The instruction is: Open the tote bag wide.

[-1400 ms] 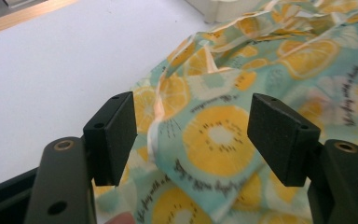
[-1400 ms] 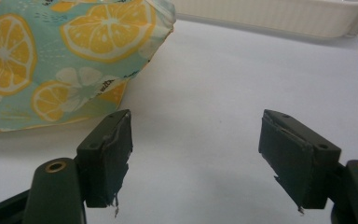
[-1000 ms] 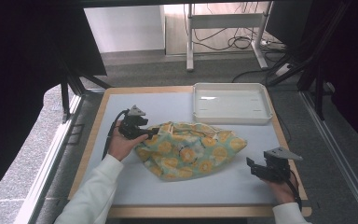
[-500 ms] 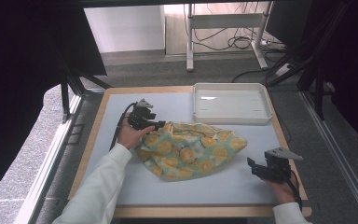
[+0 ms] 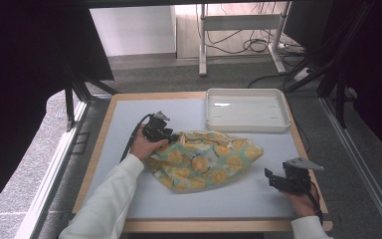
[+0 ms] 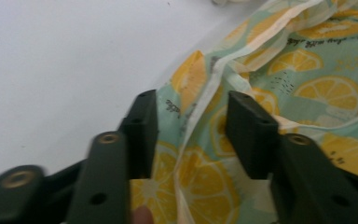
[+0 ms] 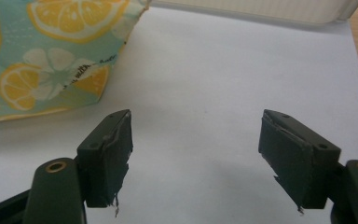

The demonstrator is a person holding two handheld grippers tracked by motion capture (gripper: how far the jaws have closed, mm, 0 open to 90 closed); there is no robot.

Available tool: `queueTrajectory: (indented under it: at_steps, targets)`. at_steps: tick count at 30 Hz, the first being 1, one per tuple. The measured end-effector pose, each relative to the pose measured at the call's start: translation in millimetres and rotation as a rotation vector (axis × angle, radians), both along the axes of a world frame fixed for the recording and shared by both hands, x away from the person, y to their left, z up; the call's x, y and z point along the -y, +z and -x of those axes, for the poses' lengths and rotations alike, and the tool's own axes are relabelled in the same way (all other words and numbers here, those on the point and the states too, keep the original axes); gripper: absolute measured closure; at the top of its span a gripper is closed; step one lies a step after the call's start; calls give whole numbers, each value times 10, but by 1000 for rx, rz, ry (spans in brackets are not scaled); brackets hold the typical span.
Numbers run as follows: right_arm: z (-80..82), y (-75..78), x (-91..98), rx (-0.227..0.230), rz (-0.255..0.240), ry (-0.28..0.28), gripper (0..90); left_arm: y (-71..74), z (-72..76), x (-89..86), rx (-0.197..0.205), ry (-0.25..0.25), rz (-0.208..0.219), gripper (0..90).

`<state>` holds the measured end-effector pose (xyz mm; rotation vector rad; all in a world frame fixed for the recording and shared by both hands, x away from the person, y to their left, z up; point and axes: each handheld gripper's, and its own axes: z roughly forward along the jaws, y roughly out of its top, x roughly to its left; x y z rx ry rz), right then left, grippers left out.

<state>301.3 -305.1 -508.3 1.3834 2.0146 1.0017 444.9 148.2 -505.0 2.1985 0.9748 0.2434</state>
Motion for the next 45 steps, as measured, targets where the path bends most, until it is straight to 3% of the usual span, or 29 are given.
queueTrajectory:
  at_steps: [2,3,6,12,24,45]
  targets:
    - [-1,-1,1,-1,2,-1,260,-14,-3,3,-4,-3,-3,738]
    - [0,0,2,1,3,-1,260,-18,-3,7,-4,-1,-6,738]
    - [2,4,5,4,3,-6,260,0,2,0,4,-3,-3,852]
    - [-8,-3,5,-1,-1,-5,260,42,22,-16,12,4,14,893]
    - [-6,14,21,6,-6,-9,260,196,112,-93,29,7,81,900]
    - [-27,11,17,17,-5,-10,260,303,257,-175,61,10,143,900]
